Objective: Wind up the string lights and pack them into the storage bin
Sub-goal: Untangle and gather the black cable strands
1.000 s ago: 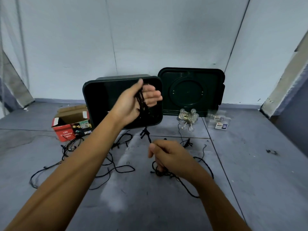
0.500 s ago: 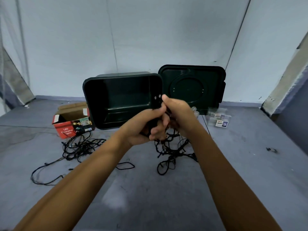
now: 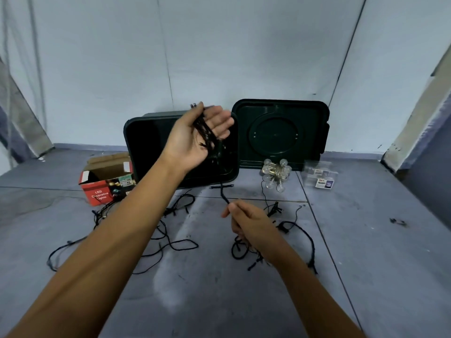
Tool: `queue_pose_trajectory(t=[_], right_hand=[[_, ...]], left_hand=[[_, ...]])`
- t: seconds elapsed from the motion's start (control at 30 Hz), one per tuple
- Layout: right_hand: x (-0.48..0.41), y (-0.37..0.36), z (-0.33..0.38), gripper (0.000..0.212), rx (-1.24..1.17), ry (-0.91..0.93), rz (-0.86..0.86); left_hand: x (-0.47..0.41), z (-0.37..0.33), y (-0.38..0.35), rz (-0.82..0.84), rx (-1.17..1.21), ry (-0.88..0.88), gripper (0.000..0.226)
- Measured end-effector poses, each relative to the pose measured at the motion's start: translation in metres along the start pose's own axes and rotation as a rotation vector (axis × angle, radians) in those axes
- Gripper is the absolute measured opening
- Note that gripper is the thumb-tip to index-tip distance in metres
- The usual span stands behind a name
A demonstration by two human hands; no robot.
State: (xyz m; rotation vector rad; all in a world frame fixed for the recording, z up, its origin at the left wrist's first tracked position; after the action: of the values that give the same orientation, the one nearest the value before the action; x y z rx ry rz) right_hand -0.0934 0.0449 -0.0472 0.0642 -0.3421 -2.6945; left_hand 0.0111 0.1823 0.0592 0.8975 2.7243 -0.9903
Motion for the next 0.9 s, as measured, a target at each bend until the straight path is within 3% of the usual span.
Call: queue_pose_trajectory(t=[0.13,0.2,0.27,0.37,0.43,0.53,0.63,0.73,0.9], right_hand=[[0.001,0.006,0.049,0.029,0.276,0.102,0.056],[-0.003,0.019,0.072,0.032,0.332,0.156,-0.009],[-0.013,0.036,0.085,0.037,0.301,0.199,-0.11],[-0.032,0.057,0.086,0.04,0.2,0.192,-0.196],[-0.04,0.063,0.078,0.042,0.05,0.171,-0.19],[-0.043,0.054,0.059,0.048,-0.272,0.138,-0.105],[-0.039,0.036,0.034,0.051,-0.522,0.026,-0.089],[-0.029,0.023,0.014,0.042,-0.491,-0.011,-0.13],[-0.002,0.012,-0.005,0.034,-0.41,-0.031,-0.117]], left_hand=[[0.007,0.041,0.012,-0.032,-0.205,0.21,0.049],[0.018,0.059,0.014,0.026,-0.337,0.308,0.046],[0.03,0.072,0.011,0.101,-0.391,0.332,0.051],[0.044,0.077,-0.005,0.228,-0.358,0.411,0.075],[0.05,0.075,-0.013,0.328,-0.319,0.435,0.071],[0.053,0.07,-0.022,0.398,-0.215,0.367,0.04],[0.045,0.06,-0.027,0.291,-0.029,0.273,0.031],[0.033,0.043,-0.029,0.131,0.09,0.194,0.034],[0.017,0.008,-0.027,0.027,0.134,0.0,0.035]])
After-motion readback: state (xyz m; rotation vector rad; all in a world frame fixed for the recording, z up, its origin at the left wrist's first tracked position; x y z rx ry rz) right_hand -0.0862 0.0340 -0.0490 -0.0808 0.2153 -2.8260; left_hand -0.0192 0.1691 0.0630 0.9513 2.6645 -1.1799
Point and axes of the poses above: each hand's wrist, its own x-axis away from the middle knuckle, its own y-axis out of the back of the hand, z = x × y, the point moved 1 cm from there along -x, towards the middle knuckle, and after that the axes turned 11 degrees about z, right-handed, at the moved point
